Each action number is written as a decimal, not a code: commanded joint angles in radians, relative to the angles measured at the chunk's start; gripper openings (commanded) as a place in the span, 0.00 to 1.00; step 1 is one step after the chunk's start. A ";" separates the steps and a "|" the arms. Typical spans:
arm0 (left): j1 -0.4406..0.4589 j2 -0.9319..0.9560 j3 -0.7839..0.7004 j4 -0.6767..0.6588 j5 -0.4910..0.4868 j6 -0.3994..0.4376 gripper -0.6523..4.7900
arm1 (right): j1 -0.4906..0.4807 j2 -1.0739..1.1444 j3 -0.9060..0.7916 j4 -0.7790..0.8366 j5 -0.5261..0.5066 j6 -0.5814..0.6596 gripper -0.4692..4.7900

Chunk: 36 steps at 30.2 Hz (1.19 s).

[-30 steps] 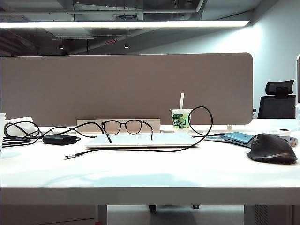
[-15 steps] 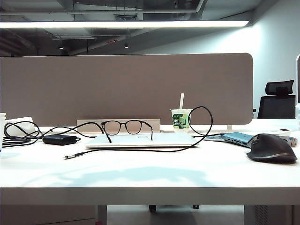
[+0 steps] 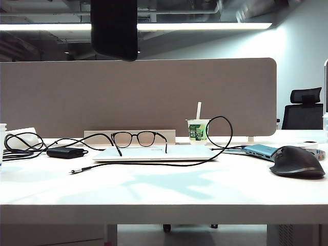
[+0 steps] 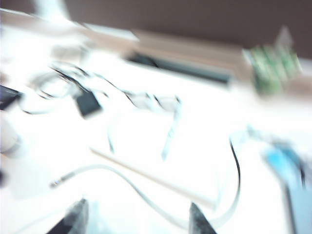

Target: Pick up the black phone, pick up the charger plug, insert the charger plug into the phone's charging port, and finally place the connected phone back on the desk.

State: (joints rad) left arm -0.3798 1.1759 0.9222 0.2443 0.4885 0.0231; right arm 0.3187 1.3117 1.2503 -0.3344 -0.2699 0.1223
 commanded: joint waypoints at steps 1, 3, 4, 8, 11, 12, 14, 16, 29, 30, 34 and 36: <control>-0.002 -0.011 0.007 0.048 -0.022 0.025 0.11 | -0.001 0.064 0.001 -0.055 0.027 0.155 0.59; -0.002 -0.011 0.007 0.049 -0.021 0.029 0.11 | -0.001 0.112 -0.001 -0.055 0.026 0.203 0.59; -0.002 -0.011 0.007 0.049 -0.021 0.029 0.11 | -0.001 0.136 -0.001 -0.051 0.026 0.219 0.59; -0.002 -0.011 0.007 0.049 -0.021 0.029 0.11 | -0.001 0.239 -0.001 -0.019 0.028 0.276 0.59; -0.002 -0.013 0.007 0.049 -0.021 0.029 0.11 | -0.001 0.306 -0.001 0.016 0.028 0.299 0.61; -0.002 -0.013 0.007 0.049 -0.021 0.029 0.11 | -0.001 0.325 -0.001 0.029 0.029 0.303 0.64; -0.002 -0.014 0.007 0.049 -0.021 0.029 0.11 | -0.001 0.369 -0.001 0.056 0.033 0.342 0.72; -0.002 -0.014 0.007 0.049 -0.021 0.029 0.11 | -0.001 0.408 -0.001 0.081 0.037 0.401 0.74; -0.002 -0.015 0.007 0.048 -0.021 0.029 0.11 | -0.008 0.506 -0.002 0.142 0.142 0.472 0.74; -0.002 -0.015 0.007 0.048 -0.021 0.029 0.11 | -0.008 0.517 -0.003 0.160 0.154 0.472 0.74; -0.002 -0.015 0.007 0.048 -0.021 0.029 0.11 | -0.009 0.555 -0.003 0.210 0.160 0.473 0.74; -0.002 -0.015 0.007 0.048 -0.021 0.029 0.11 | -0.009 0.579 -0.003 0.238 0.160 0.473 0.74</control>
State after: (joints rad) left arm -0.3824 1.1687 0.9226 0.2497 0.4671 0.0521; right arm 0.3092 1.8809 1.2434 -0.1406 -0.1162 0.5915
